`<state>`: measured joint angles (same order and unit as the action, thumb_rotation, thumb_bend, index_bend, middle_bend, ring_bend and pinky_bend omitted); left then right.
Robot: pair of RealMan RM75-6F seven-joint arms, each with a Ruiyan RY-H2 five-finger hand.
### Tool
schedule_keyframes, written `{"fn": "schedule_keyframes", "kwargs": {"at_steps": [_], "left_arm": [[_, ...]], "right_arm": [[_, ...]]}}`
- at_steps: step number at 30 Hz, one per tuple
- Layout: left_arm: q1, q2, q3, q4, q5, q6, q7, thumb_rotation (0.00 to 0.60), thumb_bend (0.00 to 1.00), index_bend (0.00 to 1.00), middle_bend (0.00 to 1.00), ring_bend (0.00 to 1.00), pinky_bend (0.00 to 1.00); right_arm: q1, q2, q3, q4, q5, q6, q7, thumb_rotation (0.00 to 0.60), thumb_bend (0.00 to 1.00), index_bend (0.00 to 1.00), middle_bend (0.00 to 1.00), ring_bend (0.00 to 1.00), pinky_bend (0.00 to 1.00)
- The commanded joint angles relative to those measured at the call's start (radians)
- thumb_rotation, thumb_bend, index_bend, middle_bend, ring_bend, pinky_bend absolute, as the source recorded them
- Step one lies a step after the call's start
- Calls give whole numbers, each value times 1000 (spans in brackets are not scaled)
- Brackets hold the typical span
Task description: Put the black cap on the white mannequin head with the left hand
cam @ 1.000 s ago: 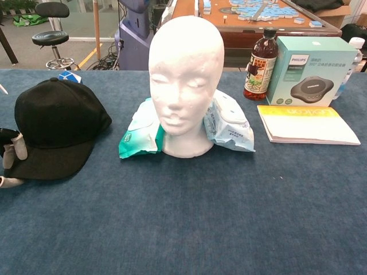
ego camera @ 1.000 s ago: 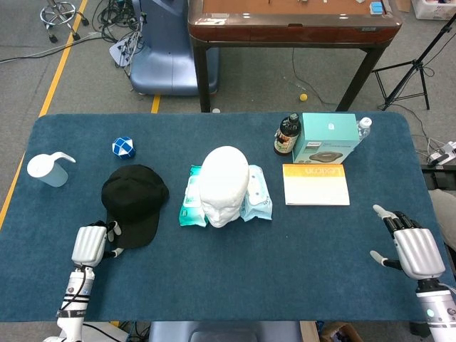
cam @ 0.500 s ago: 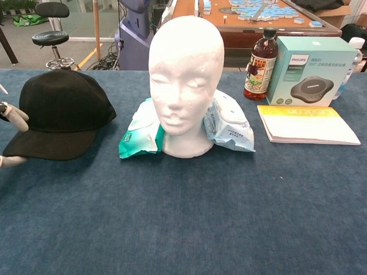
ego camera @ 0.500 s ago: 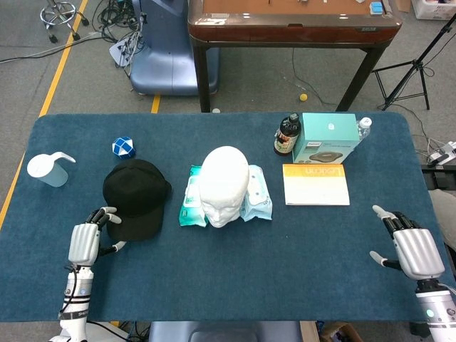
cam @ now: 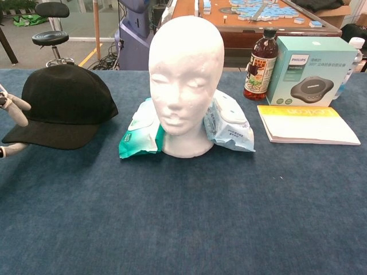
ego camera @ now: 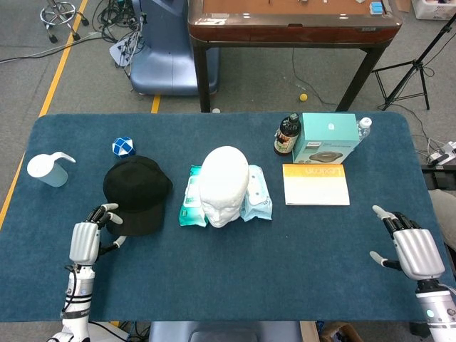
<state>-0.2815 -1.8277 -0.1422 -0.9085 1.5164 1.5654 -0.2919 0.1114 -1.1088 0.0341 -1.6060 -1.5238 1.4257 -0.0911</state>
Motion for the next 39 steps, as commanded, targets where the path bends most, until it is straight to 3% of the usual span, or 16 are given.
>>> {"fn": "schedule_keyframes", "kwargs": {"at_steps": [1, 11, 22, 39], "left_arm": [[-2, -5, 2, 9, 3, 5, -5, 600, 246, 550, 289, 262, 482], [-18, 4, -12, -2, 9, 26, -24, 600, 358, 595, 289, 262, 472], [-34, 40, -47, -56, 37, 118, -3, 600, 358, 713, 294, 263, 472], [-83, 91, -94, -108, 75, 200, 93, 600, 358, 775, 329, 272, 472]], "right_arm": [[0, 1, -1, 0, -1, 0, 2, 600, 0, 132, 283, 214, 381], [2, 2, 1, 0, 3, -4, 4, 600, 0, 132, 283, 214, 381], [1, 0, -1, -2, -1, -2, -2, 600, 0, 132, 283, 214, 381], [0, 0, -1, -1, -1, 1, 0, 600, 0, 132, 283, 214, 381]]}}
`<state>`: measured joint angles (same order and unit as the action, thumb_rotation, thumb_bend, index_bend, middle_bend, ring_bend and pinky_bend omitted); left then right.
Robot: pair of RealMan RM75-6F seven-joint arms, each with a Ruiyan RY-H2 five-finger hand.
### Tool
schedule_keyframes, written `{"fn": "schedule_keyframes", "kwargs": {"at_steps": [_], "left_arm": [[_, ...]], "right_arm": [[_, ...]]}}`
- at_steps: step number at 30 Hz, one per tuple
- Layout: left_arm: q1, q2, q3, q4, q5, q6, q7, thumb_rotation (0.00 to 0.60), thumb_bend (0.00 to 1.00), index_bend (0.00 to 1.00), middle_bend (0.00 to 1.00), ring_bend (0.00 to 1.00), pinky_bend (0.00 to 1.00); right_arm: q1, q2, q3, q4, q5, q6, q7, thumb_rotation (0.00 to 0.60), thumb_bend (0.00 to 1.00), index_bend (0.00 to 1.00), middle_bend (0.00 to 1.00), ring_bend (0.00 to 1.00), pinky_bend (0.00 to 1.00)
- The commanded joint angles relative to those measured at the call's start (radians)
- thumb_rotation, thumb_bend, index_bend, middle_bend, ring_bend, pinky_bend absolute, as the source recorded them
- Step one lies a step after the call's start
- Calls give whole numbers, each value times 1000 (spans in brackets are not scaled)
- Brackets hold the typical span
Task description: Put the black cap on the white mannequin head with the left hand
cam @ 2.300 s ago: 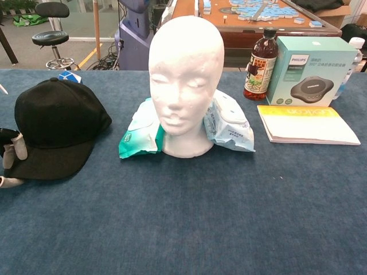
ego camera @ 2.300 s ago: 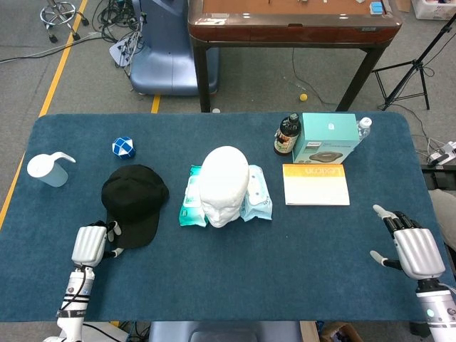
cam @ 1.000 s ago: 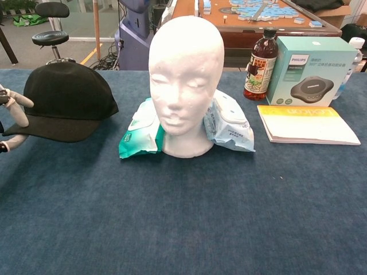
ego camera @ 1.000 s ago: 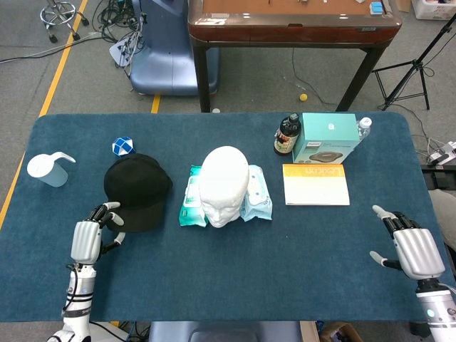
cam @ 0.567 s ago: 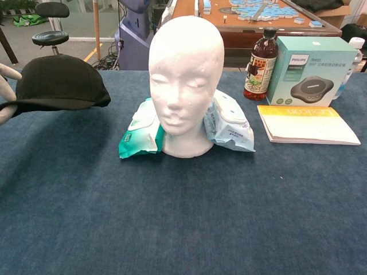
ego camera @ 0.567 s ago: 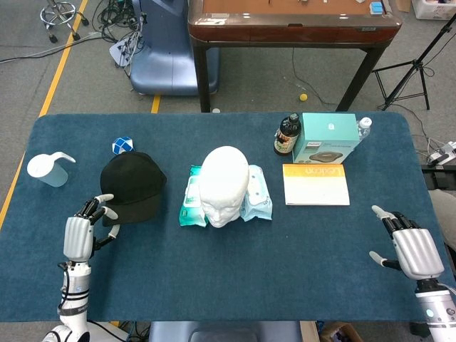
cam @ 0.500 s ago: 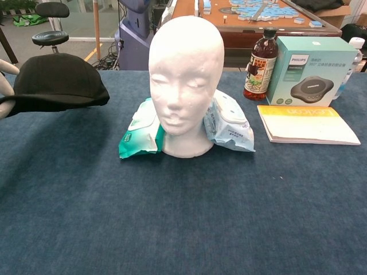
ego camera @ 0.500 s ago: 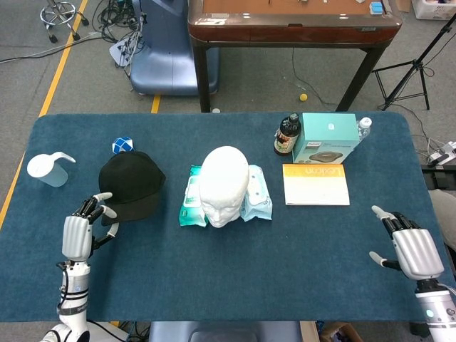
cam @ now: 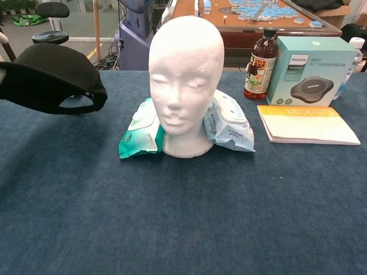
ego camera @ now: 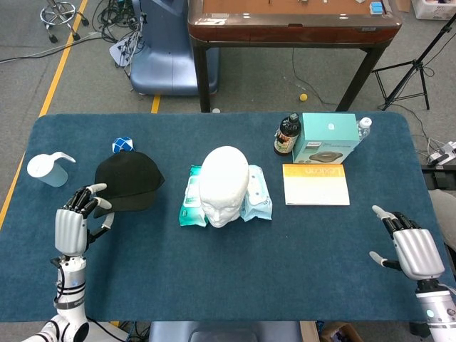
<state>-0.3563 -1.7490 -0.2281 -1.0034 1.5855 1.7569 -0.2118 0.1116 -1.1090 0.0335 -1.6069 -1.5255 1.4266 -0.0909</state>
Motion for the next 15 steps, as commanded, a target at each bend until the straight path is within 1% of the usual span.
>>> {"fn": "schedule_keyframes", "kwargs": {"at_steps": [1, 15], "left_arm": [[-11, 18, -11, -21, 8, 12, 18, 600, 358, 777, 330, 272, 472], [-73, 116, -68, -160, 51, 50, 138, 600, 358, 789, 349, 281, 472]], "right_arm": [[0, 0, 0, 0, 0, 0, 0, 600, 0, 132, 283, 214, 381], [-6, 5, 0, -1, -5, 12, 13, 600, 0, 132, 283, 214, 381]]}}
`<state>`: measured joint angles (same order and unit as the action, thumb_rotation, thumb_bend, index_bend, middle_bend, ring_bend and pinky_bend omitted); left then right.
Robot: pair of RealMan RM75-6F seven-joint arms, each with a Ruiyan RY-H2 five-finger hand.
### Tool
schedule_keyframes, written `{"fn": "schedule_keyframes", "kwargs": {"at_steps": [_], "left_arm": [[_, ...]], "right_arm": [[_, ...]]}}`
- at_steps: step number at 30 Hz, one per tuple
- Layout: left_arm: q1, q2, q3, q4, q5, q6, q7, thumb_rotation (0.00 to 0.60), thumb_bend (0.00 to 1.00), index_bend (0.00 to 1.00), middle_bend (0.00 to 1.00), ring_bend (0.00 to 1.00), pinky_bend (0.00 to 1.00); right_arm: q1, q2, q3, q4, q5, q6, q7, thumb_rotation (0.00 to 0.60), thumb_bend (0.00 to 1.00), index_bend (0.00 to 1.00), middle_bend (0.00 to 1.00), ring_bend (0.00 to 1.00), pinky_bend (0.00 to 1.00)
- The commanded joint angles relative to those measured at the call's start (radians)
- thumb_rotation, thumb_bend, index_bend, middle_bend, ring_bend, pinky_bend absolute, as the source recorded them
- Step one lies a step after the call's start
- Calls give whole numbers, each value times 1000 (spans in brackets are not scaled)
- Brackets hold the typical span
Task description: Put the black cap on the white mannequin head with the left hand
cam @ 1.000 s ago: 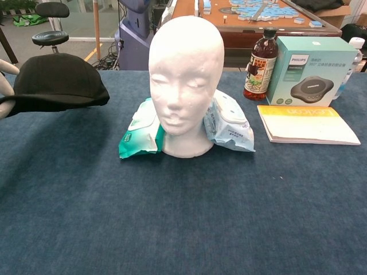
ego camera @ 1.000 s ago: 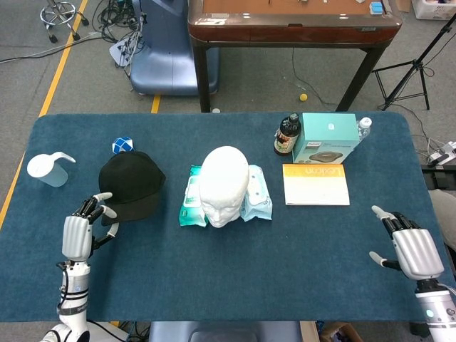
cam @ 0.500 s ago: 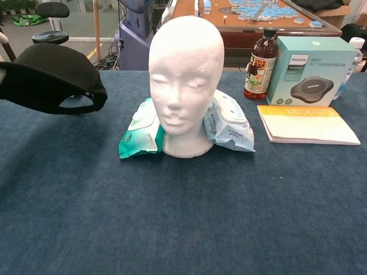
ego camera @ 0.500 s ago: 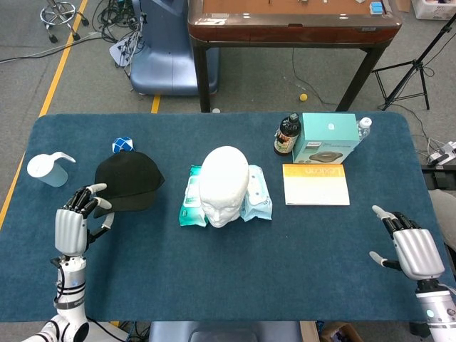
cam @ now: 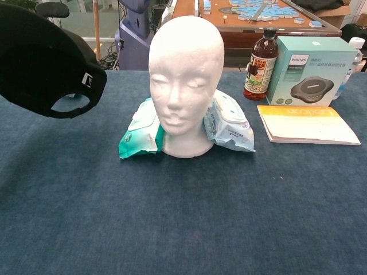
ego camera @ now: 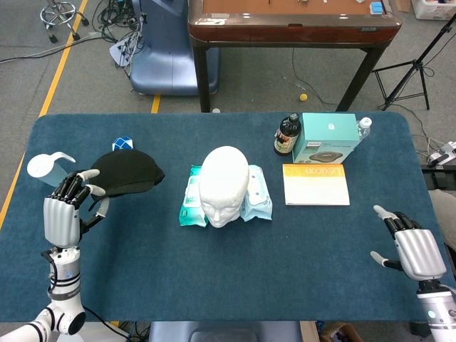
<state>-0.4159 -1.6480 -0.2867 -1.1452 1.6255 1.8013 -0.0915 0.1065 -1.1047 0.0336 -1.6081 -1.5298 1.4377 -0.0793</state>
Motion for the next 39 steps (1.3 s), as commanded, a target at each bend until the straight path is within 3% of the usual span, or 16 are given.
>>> {"fn": "schedule_keyframes", "kwargs": {"at_steps": [1, 13, 23, 31, 39], "left_arm": [[-18, 21, -13, -26, 15, 6, 25, 600, 358, 790, 350, 282, 472], [-144, 65, -94, -145, 59, -27, 154, 600, 358, 804, 369, 291, 472], [-250, 28, -152, -170, 17, -97, 248, 600, 358, 804, 375, 293, 472], [-316, -16, -163, -182, 13, -120, 318, 600, 358, 805, 378, 295, 472], [-369, -70, -137, -207, 42, -130, 378, 600, 358, 813, 381, 296, 472]], "right_arm": [[-1, 1, 0, 0, -1, 2, 2, 600, 0, 132, 283, 214, 381], [-6, 8, 0, 0, -6, 12, 18, 600, 0, 132, 283, 214, 381], [-13, 17, 2, 5, -12, 27, 48, 600, 0, 132, 283, 214, 381], [-14, 20, 2, 7, -13, 28, 58, 600, 0, 132, 283, 214, 381], [-17, 25, 3, 10, -15, 34, 75, 600, 0, 132, 283, 214, 381]]}}
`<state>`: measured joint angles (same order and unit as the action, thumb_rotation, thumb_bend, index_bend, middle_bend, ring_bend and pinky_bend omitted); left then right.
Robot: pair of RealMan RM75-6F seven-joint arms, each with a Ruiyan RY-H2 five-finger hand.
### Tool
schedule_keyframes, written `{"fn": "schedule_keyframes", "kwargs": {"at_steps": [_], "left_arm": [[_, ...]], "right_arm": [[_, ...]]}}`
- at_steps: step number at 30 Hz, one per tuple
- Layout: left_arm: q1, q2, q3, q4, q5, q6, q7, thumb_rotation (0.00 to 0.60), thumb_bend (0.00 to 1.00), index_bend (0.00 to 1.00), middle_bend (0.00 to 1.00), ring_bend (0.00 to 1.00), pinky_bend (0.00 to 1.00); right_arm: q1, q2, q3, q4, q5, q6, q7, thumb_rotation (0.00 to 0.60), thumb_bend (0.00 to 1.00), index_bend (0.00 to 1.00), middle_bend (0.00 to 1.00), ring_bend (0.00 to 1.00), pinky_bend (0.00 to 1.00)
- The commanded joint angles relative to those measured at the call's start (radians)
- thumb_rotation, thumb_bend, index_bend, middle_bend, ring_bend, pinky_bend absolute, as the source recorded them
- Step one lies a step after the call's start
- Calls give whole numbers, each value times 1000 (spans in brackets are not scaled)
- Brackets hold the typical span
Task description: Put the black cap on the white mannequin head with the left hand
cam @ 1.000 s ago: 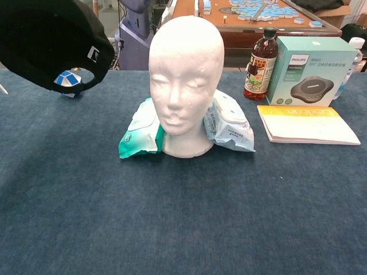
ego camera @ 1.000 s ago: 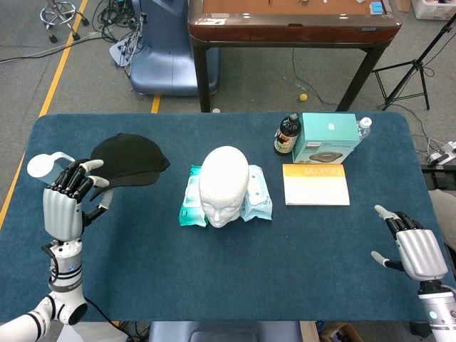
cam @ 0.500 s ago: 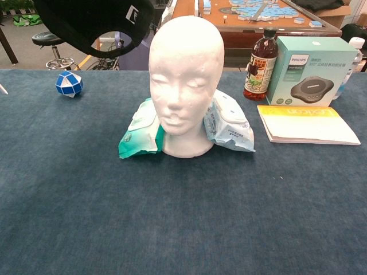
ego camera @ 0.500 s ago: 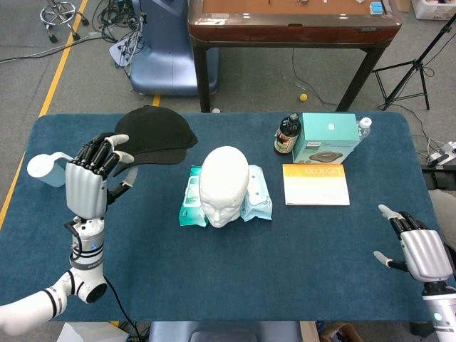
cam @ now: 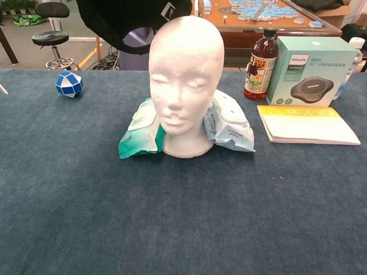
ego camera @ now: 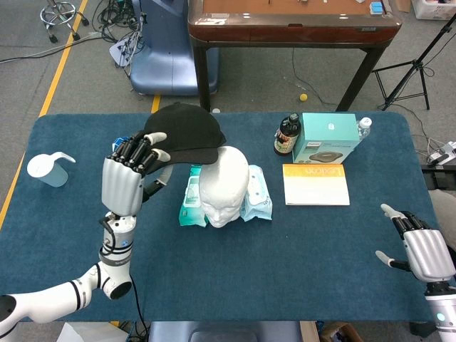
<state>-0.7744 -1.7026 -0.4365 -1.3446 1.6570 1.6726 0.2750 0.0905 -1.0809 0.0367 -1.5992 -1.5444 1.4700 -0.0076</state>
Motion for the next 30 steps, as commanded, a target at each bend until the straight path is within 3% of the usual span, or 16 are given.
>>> {"fn": "schedule_keyframes", "kwargs": {"at_steps": [1, 15, 30], "left_arm": [[-13, -22, 20, -9, 16, -1, 16, 600, 358, 813, 381, 296, 472], [-19, -116, 146, 25, 115, 15, 51, 600, 358, 813, 384, 297, 472], [-80, -215, 133, 82, 122, -58, 146, 600, 358, 817, 386, 299, 472]], "right_arm": [[-1, 2, 1, 2, -1, 3, 6, 600, 0, 132, 283, 214, 381], [-1, 5, 4, 5, 3, 0, 17, 600, 0, 132, 283, 214, 381], [1, 9, 5, 6, 5, -6, 24, 600, 0, 132, 283, 214, 381]]}}
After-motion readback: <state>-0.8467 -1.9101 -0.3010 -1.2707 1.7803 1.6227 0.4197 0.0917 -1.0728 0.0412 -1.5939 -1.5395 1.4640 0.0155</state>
